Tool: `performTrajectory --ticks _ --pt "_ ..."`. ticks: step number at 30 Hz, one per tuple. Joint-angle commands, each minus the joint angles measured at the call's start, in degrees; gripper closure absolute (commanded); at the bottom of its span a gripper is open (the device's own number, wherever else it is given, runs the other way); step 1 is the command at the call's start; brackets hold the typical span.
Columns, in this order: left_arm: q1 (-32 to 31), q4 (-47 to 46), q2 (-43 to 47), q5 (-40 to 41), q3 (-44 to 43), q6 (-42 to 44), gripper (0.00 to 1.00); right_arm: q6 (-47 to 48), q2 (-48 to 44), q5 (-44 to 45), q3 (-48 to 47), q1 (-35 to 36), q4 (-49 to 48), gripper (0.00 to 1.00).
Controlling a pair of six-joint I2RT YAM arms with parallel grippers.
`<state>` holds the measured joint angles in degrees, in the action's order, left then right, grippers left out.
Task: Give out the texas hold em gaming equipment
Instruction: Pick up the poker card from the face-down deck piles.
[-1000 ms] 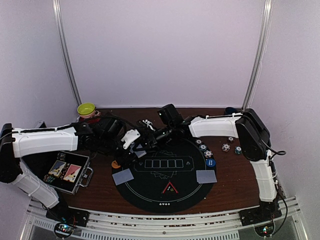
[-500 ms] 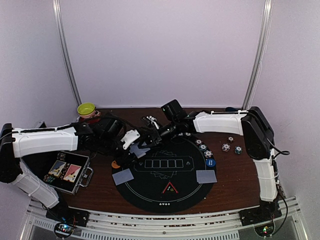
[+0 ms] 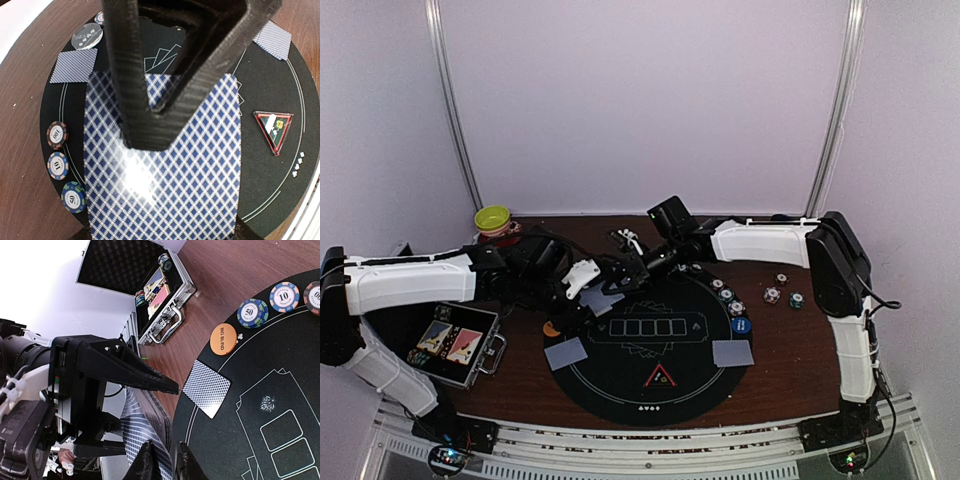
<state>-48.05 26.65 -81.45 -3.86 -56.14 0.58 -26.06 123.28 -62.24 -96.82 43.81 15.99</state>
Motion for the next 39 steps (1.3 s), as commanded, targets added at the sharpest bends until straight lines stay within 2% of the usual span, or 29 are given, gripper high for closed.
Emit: performTrajectory --ticks 1,3,8,17,25,31,35,39 --pt "0.13 -3.5 0.13 -0.18 -0.83 0.61 0.36 0.1 -2.24 -0.62 0.05 -1.17 2.03 0.85" --pt "0.15 -3.54 0.15 -0.14 -0.86 0.65 0.36 -0.16 -2.34 -1.11 0.11 -1.34 1.87 0.87" --pt "0.09 -3.47 0.06 -0.06 -0.82 0.72 0.36 -1.33 -2.42 -2.75 0.69 -1.61 0.52 1.0" --pt "0.1 -3.49 0.14 0.16 -0.82 0.67 0.36 -7.23 -4.68 -5.02 3.54 -4.04 -5.88 1.0" --pt "0.08 -3.46 0.8 0.82 -0.86 0.67 0.36 -16.56 -7.72 -4.41 9.15 -10.46 -19.06 1.0" --pt "0.15 -3.25 1.29 1.5 -0.89 0.52 0.36 -14.36 -3.16 -0.71 9.24 -10.79 -17.41 1.0" --pt "0.15 -2.96 1.93 2.39 -0.91 0.47 0.36 -11.17 2.44 0.03 5.21 -8.4 -12.83 1.0" --pt "0.31 -2.94 2.34 2.63 -1.03 0.39 0.36 -11.37 7.12 -0.56 2.17 -5.09 -12.56 1.0"
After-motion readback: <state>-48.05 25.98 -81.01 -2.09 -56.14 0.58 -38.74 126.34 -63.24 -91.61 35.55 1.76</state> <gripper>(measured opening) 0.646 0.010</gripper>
